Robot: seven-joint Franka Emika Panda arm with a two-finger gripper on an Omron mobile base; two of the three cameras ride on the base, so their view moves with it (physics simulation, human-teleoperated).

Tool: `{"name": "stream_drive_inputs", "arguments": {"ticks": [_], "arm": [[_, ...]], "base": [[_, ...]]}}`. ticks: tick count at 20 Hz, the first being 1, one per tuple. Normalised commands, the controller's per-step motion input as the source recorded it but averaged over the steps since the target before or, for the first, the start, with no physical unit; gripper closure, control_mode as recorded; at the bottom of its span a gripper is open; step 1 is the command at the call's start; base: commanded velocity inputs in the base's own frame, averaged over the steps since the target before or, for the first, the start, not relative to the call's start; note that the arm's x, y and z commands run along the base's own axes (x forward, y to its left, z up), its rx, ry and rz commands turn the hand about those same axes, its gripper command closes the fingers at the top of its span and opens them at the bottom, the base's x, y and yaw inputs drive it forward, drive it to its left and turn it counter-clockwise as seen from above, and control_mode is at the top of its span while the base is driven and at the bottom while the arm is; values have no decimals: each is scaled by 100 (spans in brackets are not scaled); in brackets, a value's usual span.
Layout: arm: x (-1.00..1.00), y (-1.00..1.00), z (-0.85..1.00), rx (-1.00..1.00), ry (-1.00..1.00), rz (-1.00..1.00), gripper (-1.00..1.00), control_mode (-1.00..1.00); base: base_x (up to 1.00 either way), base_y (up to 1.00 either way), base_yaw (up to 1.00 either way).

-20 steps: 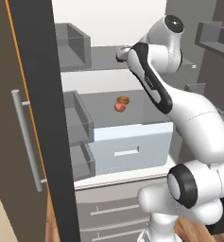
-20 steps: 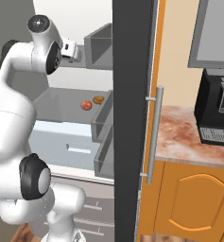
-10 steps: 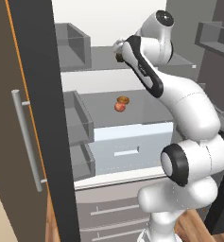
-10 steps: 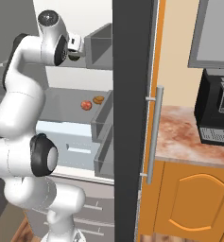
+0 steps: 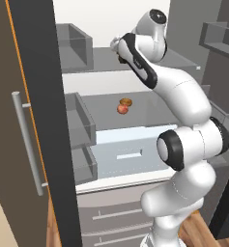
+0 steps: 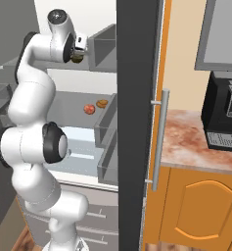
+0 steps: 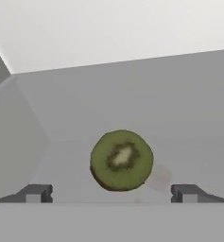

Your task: Pick up the peach and kiwi from the fridge and place one fruit on each plate on the dining counter.

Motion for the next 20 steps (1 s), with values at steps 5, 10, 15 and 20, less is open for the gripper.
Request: {"name": "stream_drive_inputs", "arguments": {"ticks": [5,10,15,20], "arm": [[40,0,-8,0,3,0,-100,-100],[16,1,-14,0,1,0,-100,-100],[12,6,-22,0,0,0,-100,-100],[25,13,-26,0,1,0,-100,-100]], "base": [[0,0,0],[0,0,0],[0,0,0],[0,0,0]]}}
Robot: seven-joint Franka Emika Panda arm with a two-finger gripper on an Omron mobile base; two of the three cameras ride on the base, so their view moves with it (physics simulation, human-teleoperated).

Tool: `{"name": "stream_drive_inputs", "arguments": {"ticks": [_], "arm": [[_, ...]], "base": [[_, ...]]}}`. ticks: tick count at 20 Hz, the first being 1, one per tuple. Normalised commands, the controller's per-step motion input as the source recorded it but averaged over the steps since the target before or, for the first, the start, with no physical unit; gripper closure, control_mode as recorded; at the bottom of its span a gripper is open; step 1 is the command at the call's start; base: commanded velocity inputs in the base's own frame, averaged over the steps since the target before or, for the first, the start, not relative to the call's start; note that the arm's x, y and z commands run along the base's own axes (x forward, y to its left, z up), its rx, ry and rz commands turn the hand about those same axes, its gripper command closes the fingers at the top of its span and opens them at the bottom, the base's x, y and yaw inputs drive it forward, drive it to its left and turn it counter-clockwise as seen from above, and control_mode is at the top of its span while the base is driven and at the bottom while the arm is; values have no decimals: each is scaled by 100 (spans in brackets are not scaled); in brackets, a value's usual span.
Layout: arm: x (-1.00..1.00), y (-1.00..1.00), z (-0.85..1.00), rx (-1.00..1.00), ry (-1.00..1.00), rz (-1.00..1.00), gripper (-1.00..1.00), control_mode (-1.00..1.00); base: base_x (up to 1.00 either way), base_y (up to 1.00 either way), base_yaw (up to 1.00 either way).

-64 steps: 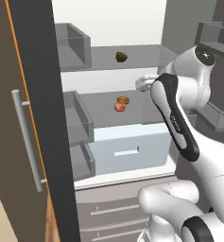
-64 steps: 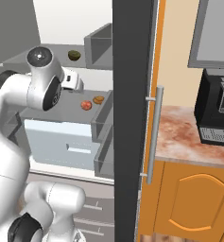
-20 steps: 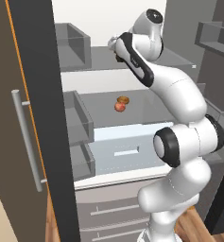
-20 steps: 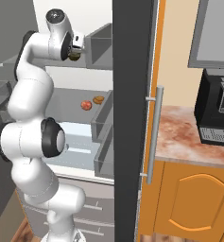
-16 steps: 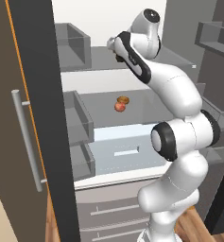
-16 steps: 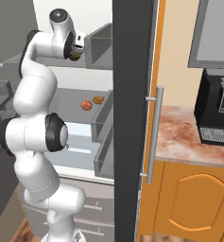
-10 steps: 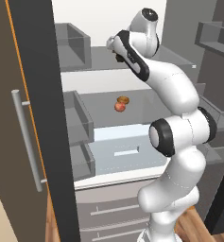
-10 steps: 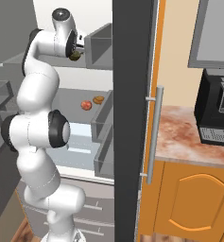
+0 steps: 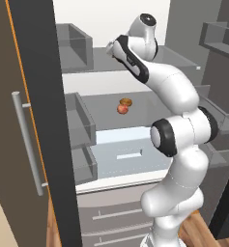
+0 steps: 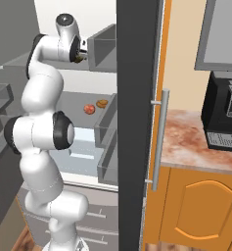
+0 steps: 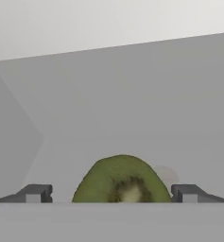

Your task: Pick up the peach and kiwi from the fridge and place one fruit on each plate on the dining counter.

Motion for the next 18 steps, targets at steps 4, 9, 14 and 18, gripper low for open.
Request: {"name": "stream_drive_inputs", "arguments": {"ticks": [4,9,14,18], "arm": [[32,11,-26,0,1,0,-100,-100],[0,3,-14,0,0,-3,-100,-100],[-17,0,-25,-7,2,-13,-100,-100],[0,0,-52,-11,10,-17,-100,-100]], "base": [[0,0,0],[0,0,0],[0,0,0],[0,0,0]]}}
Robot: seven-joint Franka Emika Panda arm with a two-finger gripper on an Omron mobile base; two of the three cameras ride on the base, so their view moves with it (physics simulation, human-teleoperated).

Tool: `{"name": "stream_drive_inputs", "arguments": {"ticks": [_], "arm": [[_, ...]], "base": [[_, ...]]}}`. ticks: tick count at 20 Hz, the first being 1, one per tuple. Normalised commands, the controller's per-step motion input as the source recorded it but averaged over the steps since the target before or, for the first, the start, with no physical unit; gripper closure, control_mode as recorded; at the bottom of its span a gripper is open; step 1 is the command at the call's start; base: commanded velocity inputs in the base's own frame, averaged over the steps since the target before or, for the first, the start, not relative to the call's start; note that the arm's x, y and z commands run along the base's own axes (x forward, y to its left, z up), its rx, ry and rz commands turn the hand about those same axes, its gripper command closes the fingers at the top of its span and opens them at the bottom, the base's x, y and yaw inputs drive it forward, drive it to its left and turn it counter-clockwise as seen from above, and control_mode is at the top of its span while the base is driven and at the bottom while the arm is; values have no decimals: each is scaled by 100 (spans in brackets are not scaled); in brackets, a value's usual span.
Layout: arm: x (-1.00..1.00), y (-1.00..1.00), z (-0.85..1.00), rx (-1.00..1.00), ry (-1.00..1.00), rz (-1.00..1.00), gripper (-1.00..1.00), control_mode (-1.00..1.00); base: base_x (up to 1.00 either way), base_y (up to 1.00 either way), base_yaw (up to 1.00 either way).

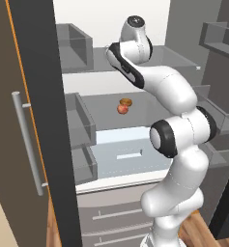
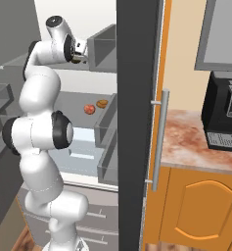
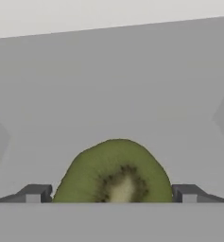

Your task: Pick up the peach and kiwi from the fridge and place one fruit on each plate on the dining counter.

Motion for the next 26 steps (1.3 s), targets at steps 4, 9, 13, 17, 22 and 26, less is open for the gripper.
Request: {"name": "stream_drive_inputs", "arguments": {"ticks": [4,9,13,17,22,26], "arm": [[23,0,-62,-4,5,-11,-100,-100],[40,0,-75,0,0,-6,100,-100],[22,0,-98,1,1,-8,100,-100],[8,0,-98,4,3,-13,100,-100],[0,0,-54,17,-6,-17,100,-100],[0,4,-8,15,-26,-20,100,-100]], "base": [[0,0,0],[0,0,0],[0,0,0],[0,0,0],[0,0,0],[0,0,0]]}}
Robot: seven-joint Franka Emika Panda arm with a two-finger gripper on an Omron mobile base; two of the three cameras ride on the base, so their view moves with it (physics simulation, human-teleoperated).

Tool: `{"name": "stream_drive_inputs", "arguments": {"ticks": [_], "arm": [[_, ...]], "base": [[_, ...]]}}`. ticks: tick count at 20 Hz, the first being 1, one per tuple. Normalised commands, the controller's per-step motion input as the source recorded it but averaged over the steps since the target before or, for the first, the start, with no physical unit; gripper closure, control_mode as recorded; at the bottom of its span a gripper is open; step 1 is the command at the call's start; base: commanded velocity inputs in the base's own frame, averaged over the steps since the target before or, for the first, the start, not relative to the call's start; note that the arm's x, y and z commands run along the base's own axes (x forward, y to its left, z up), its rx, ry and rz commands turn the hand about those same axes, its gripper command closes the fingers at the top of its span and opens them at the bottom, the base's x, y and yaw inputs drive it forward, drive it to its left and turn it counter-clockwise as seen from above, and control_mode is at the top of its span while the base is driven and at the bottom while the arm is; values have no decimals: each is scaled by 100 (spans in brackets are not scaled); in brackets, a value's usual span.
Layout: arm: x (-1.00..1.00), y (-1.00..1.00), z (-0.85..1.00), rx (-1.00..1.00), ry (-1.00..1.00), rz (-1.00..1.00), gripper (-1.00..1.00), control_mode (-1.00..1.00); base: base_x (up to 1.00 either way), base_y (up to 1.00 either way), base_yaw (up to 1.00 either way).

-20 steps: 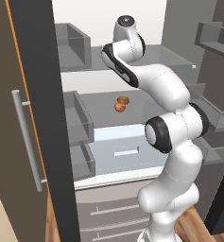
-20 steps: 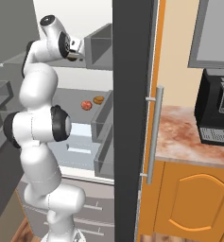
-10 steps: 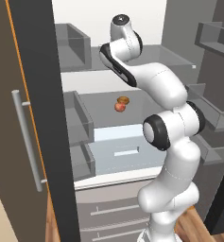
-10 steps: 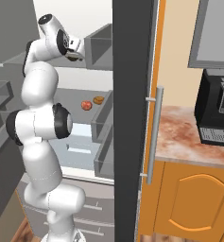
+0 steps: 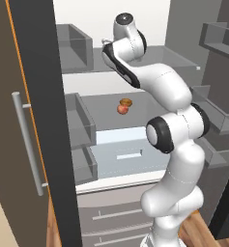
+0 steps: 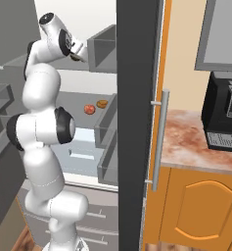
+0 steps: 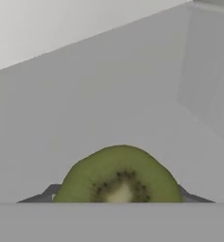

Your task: Pick up the peach and kiwi from the fridge and place one fruit on each plate on the dining counter.

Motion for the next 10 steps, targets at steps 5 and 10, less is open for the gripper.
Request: {"name": "stream_drive_inputs", "arguments": {"ticks": [5,10], "arm": [[-22,5,57,1,-10,-14,100,-100],[-90,-40,78,-4,26,-6,100,-100]], "base": [[0,0,0],[0,0,0]]}}
